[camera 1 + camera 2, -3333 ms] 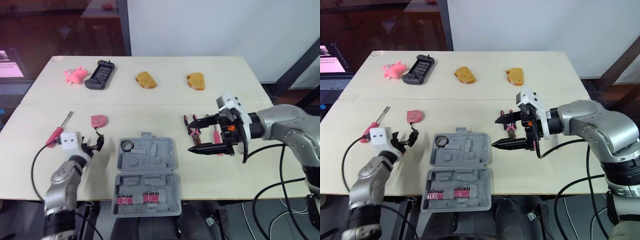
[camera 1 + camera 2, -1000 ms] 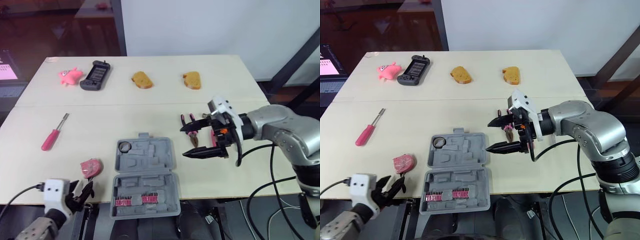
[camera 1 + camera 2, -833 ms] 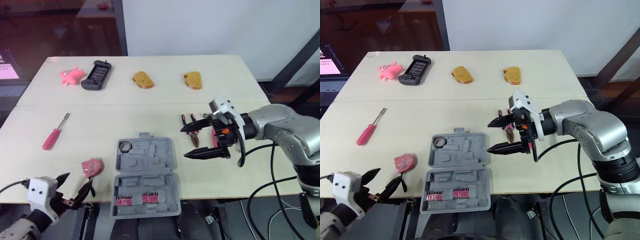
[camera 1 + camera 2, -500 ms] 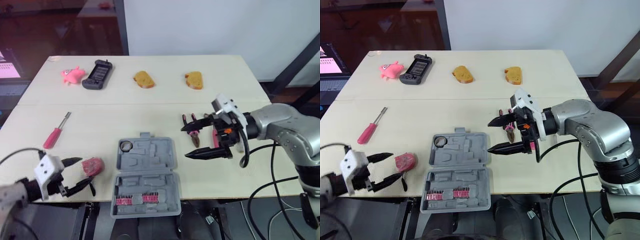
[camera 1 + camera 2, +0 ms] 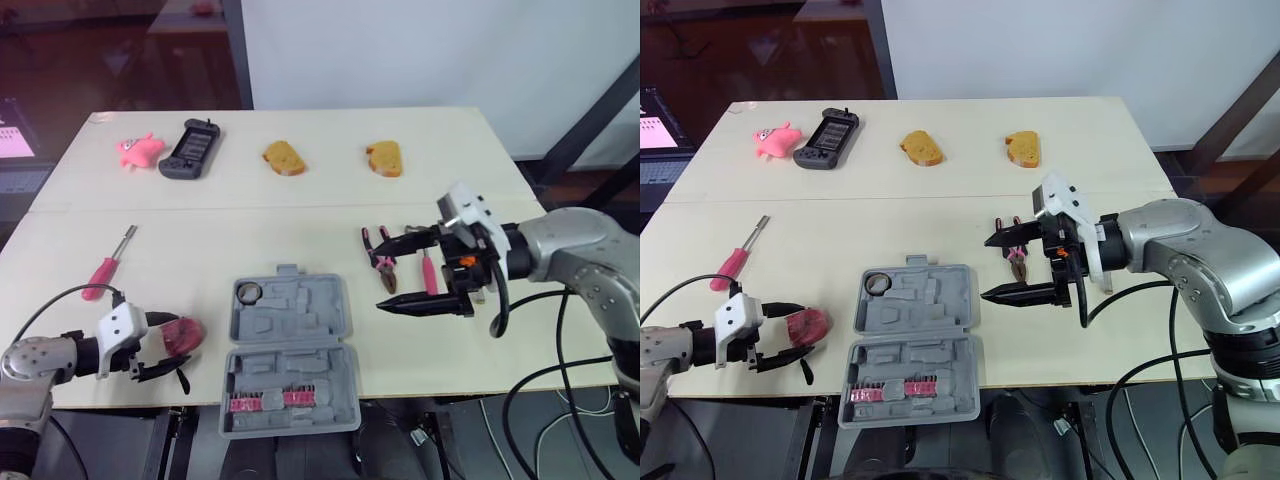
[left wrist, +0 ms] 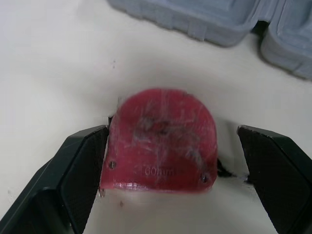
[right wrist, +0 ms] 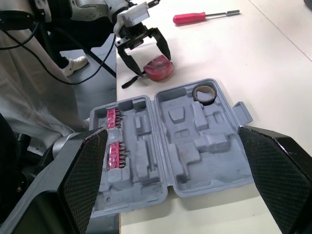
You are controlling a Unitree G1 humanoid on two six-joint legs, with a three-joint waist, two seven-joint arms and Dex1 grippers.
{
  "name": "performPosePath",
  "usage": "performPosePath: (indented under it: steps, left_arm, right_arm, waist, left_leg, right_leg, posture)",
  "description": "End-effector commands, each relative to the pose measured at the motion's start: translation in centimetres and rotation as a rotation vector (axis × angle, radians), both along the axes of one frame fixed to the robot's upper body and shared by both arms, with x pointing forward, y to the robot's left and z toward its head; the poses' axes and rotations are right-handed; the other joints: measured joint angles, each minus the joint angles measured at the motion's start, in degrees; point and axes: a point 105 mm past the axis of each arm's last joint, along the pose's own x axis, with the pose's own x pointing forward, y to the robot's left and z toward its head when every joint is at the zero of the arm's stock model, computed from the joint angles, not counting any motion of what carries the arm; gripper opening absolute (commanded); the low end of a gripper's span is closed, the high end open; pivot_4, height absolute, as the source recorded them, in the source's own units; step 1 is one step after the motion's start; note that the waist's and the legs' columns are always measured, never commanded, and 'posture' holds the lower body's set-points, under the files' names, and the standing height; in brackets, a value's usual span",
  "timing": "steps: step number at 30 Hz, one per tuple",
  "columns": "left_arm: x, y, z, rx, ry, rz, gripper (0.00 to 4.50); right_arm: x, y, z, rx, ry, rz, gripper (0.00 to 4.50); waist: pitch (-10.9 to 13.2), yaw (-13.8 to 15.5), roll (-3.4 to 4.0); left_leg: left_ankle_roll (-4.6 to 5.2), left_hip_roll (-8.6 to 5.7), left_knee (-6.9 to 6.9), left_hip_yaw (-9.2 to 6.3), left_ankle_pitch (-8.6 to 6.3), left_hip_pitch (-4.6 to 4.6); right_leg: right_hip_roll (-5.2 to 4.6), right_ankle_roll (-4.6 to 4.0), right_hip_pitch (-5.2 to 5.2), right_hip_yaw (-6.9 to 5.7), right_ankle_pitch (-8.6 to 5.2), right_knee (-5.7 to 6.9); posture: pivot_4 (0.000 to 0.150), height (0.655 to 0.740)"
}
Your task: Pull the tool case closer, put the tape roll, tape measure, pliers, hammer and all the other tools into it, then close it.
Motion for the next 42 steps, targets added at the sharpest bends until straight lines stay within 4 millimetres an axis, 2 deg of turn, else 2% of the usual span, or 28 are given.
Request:
performPosePath:
  steps: [1,6,12,15,16,17,19,22,24,27,30,34,36,38,42]
  left_arm:
    - [0.2,0.2,0.0,0.012,-0.017,0.001,4.44]
    - [0.8,0.4,0.1,0.024,-0.031,-0.001,4.44]
    - [0.8,0.3,-0.9,0.044,-0.015,0.008,4.44]
    - [0.9,0.4,-1.2,0.043,-0.011,0.017,3.55]
    - [1.1,0.5,-0.8,0.043,-0.028,0.018,3.07]
    - [1.4,0.4,-0.3,0.044,-0.049,0.012,2.95]
    - [2.2,-0.1,1.1,0.035,-0.097,-0.011,2.95]
    - [3.4,-1.7,4.4,0.034,-0.174,-0.08,2.95]
    - [4.0,-2.6,6.2,0.044,-0.209,-0.114,2.95]
    - [4.4,-4.7,8.9,0.018,-0.238,-0.185,2.95]
    - [4.3,-8.0,11.1,-0.013,-0.242,-0.286,2.95]
    - [4.0,-9.8,12.1,-0.035,-0.224,-0.331,2.95]
    - [4.0,-12.1,12.9,-0.064,-0.226,-0.383,2.95]
    - [4.1,-13.7,13.5,-0.078,-0.23,-0.419,2.95]
    - [4.2,-14.8,13.8,-0.079,-0.24,-0.452,2.95]
  right_arm:
    - [-0.4,-0.1,1.0,0.006,-0.042,0.009,4.5]
    - [-0.3,-0.1,1.1,0.004,-0.04,0.01,4.5]
    - [-0.4,0.1,0.9,0.0,-0.041,0.02,4.5]
    - [-0.2,0.2,0.9,-0.002,-0.048,0.016,4.5]
    - [0.1,0.2,0.6,-0.012,-0.054,-0.004,4.5]
    - [0.4,0.1,0.3,-0.02,-0.059,-0.029,4.5]
    - [0.8,0.1,-0.3,-0.033,-0.058,-0.056,4.5]
    - [1.1,0.4,-0.7,-0.03,-0.1,-0.092,4.5]
    - [0.6,0.5,-1.1,-0.047,-0.094,-0.07,4.5]
    - [-0.1,0.8,-1.5,-0.027,0.028,-0.049,4.5]
    - [-0.4,2.0,-2.0,-0.013,0.225,-0.055,4.5]
    - [-0.3,3.2,-2.0,-0.004,0.393,-0.067,4.5]
    - [1.2,4.7,-2.0,0.088,0.563,-0.098,4.5]
    - [1.5,6.1,-1.9,0.153,0.719,-0.053,4.5]
    - [3.0,7.5,-2.1,0.205,0.845,-0.095,4.5]
  waist:
    - [0.0,0.07,0.0]
    - [0.0,0.22,0.0]
    - [0.0,0.17,0.01]
    - [-0.02,0.22,0.03]
    - [-0.02,0.28,0.03]
    - [-0.02,0.31,0.03]
    - [-0.02,0.3,0.03]
    - [-0.01,0.56,-0.01]
    - [-0.01,0.67,0.0]
    - [-0.01,0.45,0.01]
    - [0.0,0.08,0.02]
    - [0.0,-0.25,0.03]
    - [-0.01,-0.23,0.0]
    - [0.0,-0.1,0.02]
    - [0.01,0.08,0.02]
  left_leg:
    - [0.0,0.0,0.0,0.0,0.0,0.0]
    - [0.0,0.0,0.0,-0.01,0.0,-0.01]
    - [0.0,0.0,0.03,-0.01,0.0,0.01]
    - [0.0,-0.01,0.02,-0.01,0.0,0.09]
    - [0.0,-0.01,0.02,-0.01,0.0,0.12]
    - [0.0,-0.01,0.03,-0.01,0.0,0.14]
    - [0.0,-0.01,0.03,-0.01,0.01,0.19]
    - [0.0,0.0,0.03,-0.02,0.01,0.16]
    - [-0.01,-0.01,0.05,-0.03,0.01,0.11]
    - [-0.01,-0.01,0.05,-0.03,0.01,0.11]
    - [0.0,-0.01,0.04,-0.04,0.01,0.13]
    - [0.01,0.0,0.02,-0.07,0.01,0.2]
    - [0.01,0.0,0.01,-0.1,0.01,0.23]
    - [0.02,0.0,0.03,-0.13,0.01,0.23]
    - [0.02,-0.05,0.07,-0.18,0.02,0.07]
  right_leg:
    - [0.0,0.01,0.0,0.0,0.0,0.01]
    - [0.0,0.05,-0.01,-0.01,0.01,0.09]
    - [0.0,0.06,-0.01,-0.01,0.01,0.19]
    - [0.0,0.07,0.0,0.0,0.01,0.29]
    - [0.0,0.07,0.01,0.0,0.01,0.33]
    - [0.0,0.07,0.01,-0.01,0.0,0.37]
    - [0.01,0.07,0.04,0.0,0.0,0.39]
    - [0.02,0.08,0.03,-0.01,-0.01,0.4]
    - [0.01,0.09,0.02,-0.01,-0.01,0.4]
    - [0.01,0.1,0.03,0.0,-0.01,0.4]
    - [0.02,0.11,0.03,0.0,-0.01,0.44]
    - [0.09,0.1,0.04,0.02,-0.01,0.5]
    - [0.1,0.1,0.06,0.01,-0.02,0.5]
    - [0.13,0.1,0.07,0.01,-0.01,0.51]
    - [0.07,0.13,0.07,-0.04,-0.01,0.47]
  posture:
    - [0.15,0.74]
    - [0.15,0.74]
    - [0.15,0.74]
    - [0.15,0.74]
    - [0.15,0.74]
    - [0.15,0.74]
    - [0.15,0.74]
    - [0.15,0.74]
    - [0.15,0.74]
    - [0.15,0.74]
    - [0.15,0.74]
    - [0.15,0.74]
    - [0.15,0.74]
    - [0.15,0.74]
    - [0.15,0.74]
